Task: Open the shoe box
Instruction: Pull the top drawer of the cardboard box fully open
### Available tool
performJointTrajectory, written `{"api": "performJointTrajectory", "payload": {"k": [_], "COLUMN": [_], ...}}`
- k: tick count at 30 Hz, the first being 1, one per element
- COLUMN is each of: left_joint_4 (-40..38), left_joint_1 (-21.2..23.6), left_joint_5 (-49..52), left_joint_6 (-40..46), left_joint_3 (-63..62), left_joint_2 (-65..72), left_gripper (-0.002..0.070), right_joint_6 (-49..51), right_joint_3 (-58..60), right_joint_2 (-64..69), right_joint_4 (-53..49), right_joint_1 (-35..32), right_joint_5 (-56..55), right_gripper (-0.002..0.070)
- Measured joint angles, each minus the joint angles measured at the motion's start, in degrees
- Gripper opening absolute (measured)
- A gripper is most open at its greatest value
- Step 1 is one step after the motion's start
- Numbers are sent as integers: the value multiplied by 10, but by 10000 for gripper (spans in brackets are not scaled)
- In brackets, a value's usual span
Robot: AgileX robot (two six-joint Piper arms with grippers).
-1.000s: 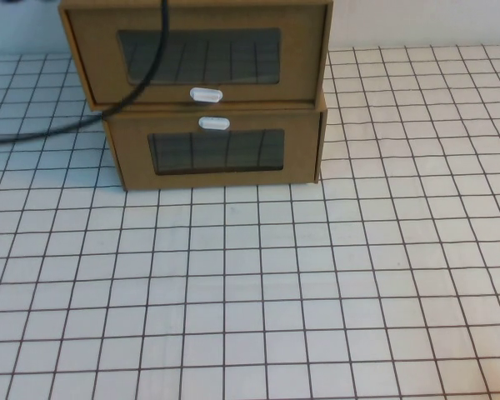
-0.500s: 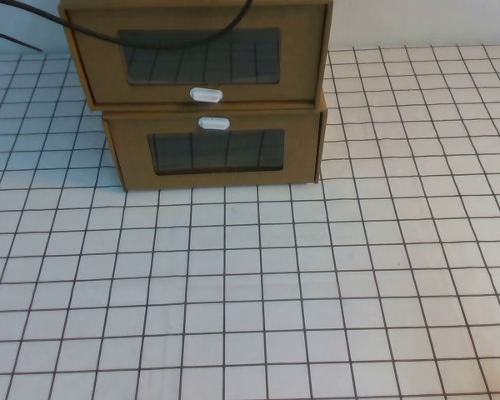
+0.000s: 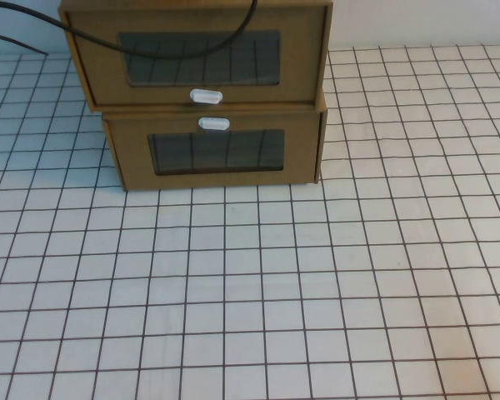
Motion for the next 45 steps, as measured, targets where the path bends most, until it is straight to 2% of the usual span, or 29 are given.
{"api": "performJointTrajectory", "payload": {"k": [5, 12, 15, 21, 30, 36, 39, 41, 45], "left_joint_4": [2, 9, 11, 11, 15, 15, 15, 15, 15], "left_joint_1": [0, 0, 0, 0, 0, 0, 0, 0, 0], "left_joint_5": [3, 24, 37, 42, 43, 43, 43, 43, 43], "left_joint_6": [-1, -1, -1, -3, -3, -3, -3, -3, -3], "left_joint_3": [0, 3, 3, 3, 4, 4, 4, 4, 4], "left_joint_2": [-2, -14, -18, -19, -19, -19, -19, -19, -19], "left_gripper": [-2, -2, -2, -2, -2, -2, -2, -2, -2], "right_joint_6": [0, 38, 94, 112, -79, -213, -250, -258, -256], "right_joint_3": [0, 0, 0, -65, -290, -400, -439, -461, -520], "right_joint_2": [0, 0, 0, 57, 294, 451, 514, 548, 627], "right_joint_4": [106, 142, 157, 208, 238, 269, 281, 284, 272], "right_joint_1": [0, 0, 0, 0, 0, 0, 12, 40, 137], "right_joint_5": [-121, -184, -127, 108, 350, 415, 424, 417, 385], "right_gripper": [-13, -13, -13, -13, -13, -13, -13, -13, -13]}}
